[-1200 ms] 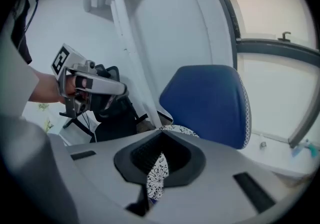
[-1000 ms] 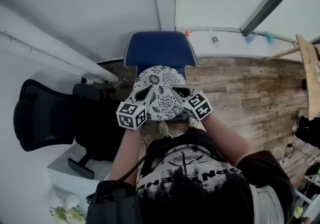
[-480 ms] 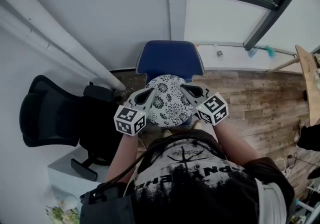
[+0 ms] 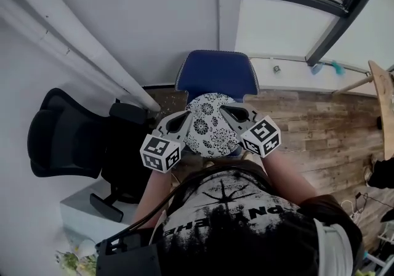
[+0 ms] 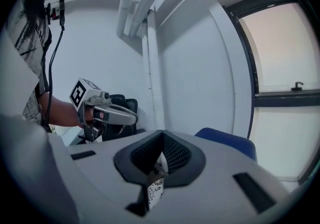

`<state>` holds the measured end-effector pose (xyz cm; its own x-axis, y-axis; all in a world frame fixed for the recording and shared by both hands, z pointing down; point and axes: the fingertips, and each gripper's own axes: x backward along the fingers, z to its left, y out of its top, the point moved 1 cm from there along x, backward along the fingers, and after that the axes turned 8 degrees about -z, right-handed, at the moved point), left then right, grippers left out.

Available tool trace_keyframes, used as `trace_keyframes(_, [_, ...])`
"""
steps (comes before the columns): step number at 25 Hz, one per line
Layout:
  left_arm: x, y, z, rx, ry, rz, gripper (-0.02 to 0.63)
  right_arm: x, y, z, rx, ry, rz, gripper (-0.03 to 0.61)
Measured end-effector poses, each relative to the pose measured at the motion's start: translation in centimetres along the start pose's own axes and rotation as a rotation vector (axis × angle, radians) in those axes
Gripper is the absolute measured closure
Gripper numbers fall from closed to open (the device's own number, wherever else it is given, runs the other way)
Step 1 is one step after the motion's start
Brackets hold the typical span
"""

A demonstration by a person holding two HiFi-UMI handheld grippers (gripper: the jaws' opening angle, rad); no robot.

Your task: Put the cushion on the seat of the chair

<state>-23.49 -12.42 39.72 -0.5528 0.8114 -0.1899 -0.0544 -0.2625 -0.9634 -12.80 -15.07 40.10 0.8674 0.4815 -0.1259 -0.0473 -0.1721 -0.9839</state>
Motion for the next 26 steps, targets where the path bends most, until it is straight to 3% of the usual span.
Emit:
trace_keyframes(14, [1.0,-0.3,1.4,-0.005,0.038,-0.028,0.598,-2.1,0.7,0.6,0.067,0.016,0.000,0.560])
trace_keyframes(26, [1.0,-0.4,2.3,-0.008,0.044,-0.033,0.598,-2.8,0.3,0.9,0.050,0.019,0.005,0.560])
